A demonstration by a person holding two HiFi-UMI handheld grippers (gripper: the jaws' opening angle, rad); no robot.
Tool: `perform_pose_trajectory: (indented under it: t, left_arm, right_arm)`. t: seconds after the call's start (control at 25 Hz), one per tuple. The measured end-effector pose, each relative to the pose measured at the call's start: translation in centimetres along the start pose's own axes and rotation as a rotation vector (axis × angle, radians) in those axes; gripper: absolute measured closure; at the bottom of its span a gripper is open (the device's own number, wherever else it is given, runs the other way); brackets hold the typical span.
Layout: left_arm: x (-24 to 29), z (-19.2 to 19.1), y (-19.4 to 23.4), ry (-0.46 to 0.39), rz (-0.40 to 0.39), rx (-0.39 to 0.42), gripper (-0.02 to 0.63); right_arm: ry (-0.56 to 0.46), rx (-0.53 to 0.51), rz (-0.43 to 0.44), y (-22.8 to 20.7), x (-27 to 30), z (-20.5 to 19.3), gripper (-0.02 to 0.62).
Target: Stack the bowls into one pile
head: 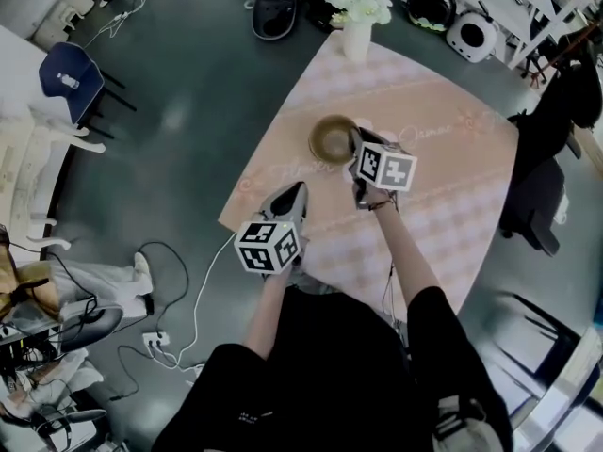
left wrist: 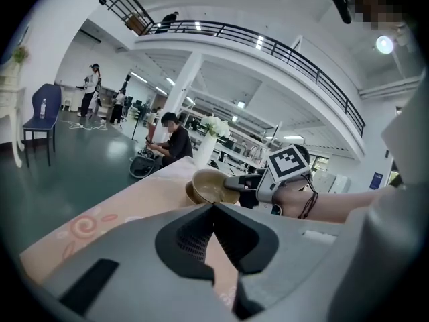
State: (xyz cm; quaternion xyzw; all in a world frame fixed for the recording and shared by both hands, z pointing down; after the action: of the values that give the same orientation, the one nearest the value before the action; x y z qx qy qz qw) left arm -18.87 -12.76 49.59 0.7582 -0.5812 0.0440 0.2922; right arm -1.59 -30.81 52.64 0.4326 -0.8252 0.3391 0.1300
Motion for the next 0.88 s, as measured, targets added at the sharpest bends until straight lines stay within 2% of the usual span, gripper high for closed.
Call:
perform_pose_trajectory:
  t: [0.2,0.6,0.88]
  left_arm:
    - [0.0,-0.2,0.2,0.012,0.000,-0.009,0.609]
    - [0.0,-0.3,0.7,0.033,-0.007,-0.003,0.609]
    - [0.0,-0.3,0.7,0.035,-0.017,-0.001,0.609]
  right_arm:
    - [0.021,-0.031,-0.012,0.2,0.8,-0.5,0.566]
    - [0.025,-0.179,-0.053,0.7,1.9,-0.8,0.569]
    - [0.021,-0.198,-0.070,0.5,2.1,-1.2,0.476]
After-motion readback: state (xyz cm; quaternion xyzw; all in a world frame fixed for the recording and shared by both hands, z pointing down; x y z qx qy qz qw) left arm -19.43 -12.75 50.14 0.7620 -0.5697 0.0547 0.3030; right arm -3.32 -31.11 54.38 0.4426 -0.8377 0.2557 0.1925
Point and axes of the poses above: the fingertips, and each gripper's own axes: x forward along the fingers, y to its left, z out of its top, the point moved 9 cm from there along -x, backward along the fingers, and after that the axes turned 2 degrees about x, right-handed, at the moved point
